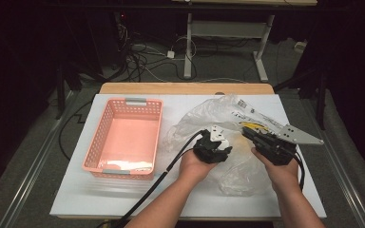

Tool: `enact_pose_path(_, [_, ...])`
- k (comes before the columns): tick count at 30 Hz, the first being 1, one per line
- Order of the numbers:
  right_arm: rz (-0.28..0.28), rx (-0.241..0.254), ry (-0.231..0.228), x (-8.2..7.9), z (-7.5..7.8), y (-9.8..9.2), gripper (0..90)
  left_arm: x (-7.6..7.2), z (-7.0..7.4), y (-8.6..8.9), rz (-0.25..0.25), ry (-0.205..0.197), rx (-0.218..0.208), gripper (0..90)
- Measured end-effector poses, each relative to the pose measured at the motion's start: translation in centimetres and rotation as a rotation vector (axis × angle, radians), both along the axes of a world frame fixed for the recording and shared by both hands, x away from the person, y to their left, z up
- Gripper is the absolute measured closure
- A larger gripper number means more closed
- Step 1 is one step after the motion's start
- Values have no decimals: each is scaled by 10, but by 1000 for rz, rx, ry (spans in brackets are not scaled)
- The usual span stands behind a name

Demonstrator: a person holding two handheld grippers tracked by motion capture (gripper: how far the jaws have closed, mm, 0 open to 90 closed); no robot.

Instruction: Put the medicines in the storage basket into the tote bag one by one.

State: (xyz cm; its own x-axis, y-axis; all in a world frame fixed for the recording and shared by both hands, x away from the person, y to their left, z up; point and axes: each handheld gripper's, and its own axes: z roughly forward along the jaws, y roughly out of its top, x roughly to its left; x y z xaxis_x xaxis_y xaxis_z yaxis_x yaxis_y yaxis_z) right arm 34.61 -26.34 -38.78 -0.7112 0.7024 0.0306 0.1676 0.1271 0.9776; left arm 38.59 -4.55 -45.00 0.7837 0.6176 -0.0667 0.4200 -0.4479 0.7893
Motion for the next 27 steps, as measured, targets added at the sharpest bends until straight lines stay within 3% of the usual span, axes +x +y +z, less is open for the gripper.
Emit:
enact_pose_path(6, [-1,-2,-3,-1,1,-1,900,10,-10,-3,43,0,39,482])
enact_pose_path(9, [0,-4,-3,1,1,-2,900,13,-15,-6,52,17,30,482])
enact_pose_path(11, [-2,-5,-3,1,1,-2,900,15,-17,-7,49,6,43,482])
enact_pose_path(15, [-6,1,-3,0,1,-3,900,19,-19,-9,54,4,41,482])
enact_pose_path(22, [-5,1,-3,-1,1,-4,900,24,-22,-13,98,12,-15,481])
enact_pose_path(24, [-4,0,-3,-1,1,-4,900,25,-22,-13,81,3,14,480])
enact_pose_path(27, [-7,4,-2,-1,1,-5,900,26,-24,-16,91,14,-15,468])
